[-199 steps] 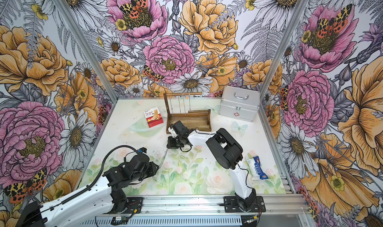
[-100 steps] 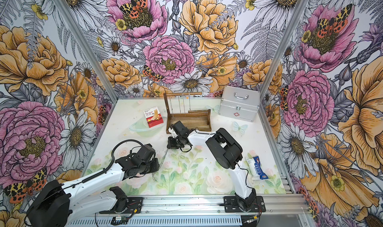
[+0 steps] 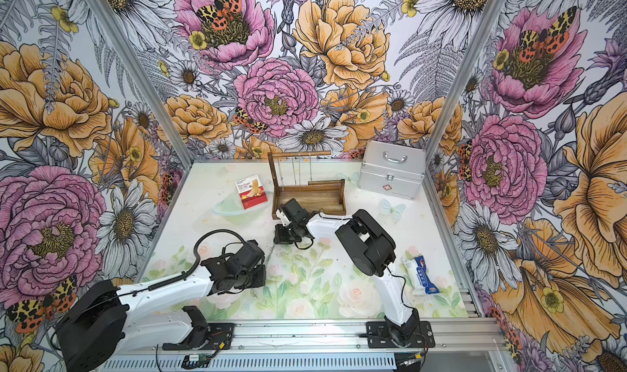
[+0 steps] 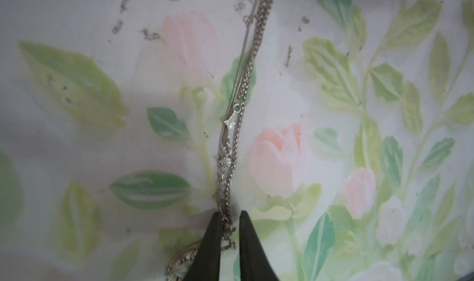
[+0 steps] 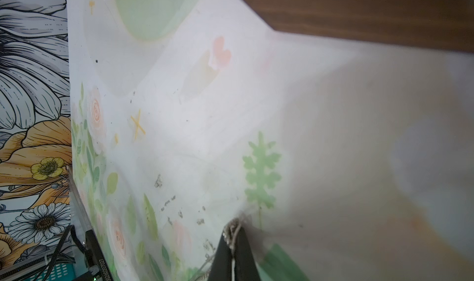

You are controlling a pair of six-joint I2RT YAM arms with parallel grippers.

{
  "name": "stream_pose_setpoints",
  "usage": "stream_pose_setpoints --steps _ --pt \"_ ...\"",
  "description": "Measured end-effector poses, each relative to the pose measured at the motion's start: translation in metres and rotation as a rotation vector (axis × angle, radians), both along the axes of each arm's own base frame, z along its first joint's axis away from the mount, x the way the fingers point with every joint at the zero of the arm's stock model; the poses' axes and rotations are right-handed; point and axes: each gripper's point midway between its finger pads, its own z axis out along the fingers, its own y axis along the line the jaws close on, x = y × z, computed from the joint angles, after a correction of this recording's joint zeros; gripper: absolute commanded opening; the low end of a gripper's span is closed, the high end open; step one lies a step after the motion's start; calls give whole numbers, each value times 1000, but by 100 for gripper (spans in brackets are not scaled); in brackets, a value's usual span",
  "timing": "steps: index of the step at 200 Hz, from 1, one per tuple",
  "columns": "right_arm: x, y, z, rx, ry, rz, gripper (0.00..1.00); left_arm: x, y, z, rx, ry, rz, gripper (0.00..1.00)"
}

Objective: Take the necklace off the jewelry display stand
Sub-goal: Place the necklace at the center of the board.

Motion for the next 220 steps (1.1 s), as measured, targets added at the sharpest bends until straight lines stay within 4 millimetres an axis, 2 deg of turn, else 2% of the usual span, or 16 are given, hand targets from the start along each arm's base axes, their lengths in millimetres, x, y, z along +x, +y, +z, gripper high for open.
stream_pose_setpoints --steps 131,174,220 --pt "1 -2 -1 -3 12 -12 1 -12 2 -2 -92 -50 143 12" --pt "3 -3 -1 -3 17 -23 7 -13 3 -2 -98 -50 167 11" --pt "5 -1 2 5 16 -29 22 -14 5 -2 -110 -54 183 11"
